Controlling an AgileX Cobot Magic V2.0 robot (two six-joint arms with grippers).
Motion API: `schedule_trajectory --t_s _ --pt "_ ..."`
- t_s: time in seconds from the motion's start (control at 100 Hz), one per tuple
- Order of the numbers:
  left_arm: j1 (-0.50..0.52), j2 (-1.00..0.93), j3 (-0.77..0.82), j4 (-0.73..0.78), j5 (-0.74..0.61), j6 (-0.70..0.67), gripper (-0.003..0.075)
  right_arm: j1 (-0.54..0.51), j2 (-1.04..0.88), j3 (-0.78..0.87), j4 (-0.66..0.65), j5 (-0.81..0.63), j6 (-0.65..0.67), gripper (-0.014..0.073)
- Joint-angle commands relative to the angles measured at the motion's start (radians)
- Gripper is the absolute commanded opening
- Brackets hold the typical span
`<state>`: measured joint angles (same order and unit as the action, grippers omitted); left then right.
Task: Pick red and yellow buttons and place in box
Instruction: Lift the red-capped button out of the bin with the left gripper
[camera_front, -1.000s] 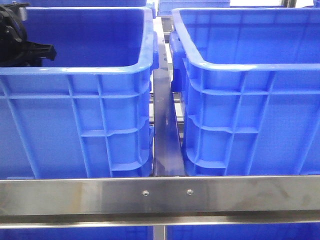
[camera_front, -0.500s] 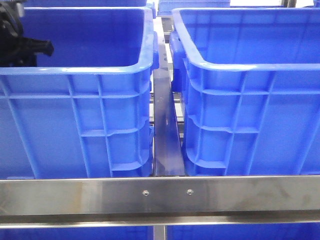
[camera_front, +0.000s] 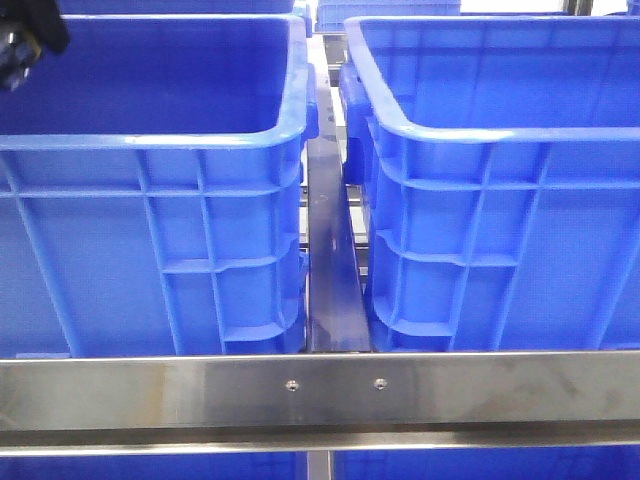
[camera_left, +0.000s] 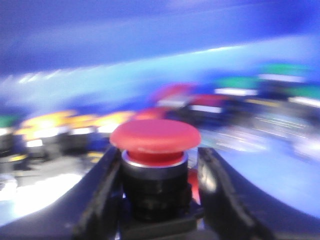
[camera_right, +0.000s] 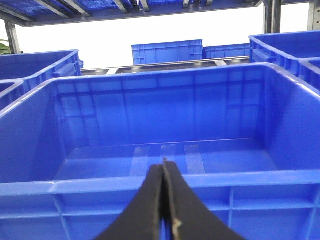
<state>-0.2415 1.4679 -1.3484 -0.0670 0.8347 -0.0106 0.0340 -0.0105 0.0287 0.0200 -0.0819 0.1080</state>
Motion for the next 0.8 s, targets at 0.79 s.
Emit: schedule_trajectory --t_s 0.79 --pt "-0.566 -0.278 0.037 -0.142 -0.142 0.003 -0.0019 0.003 -0.021 -0.002 -0.005 -0.174 -0.005 -0.0068"
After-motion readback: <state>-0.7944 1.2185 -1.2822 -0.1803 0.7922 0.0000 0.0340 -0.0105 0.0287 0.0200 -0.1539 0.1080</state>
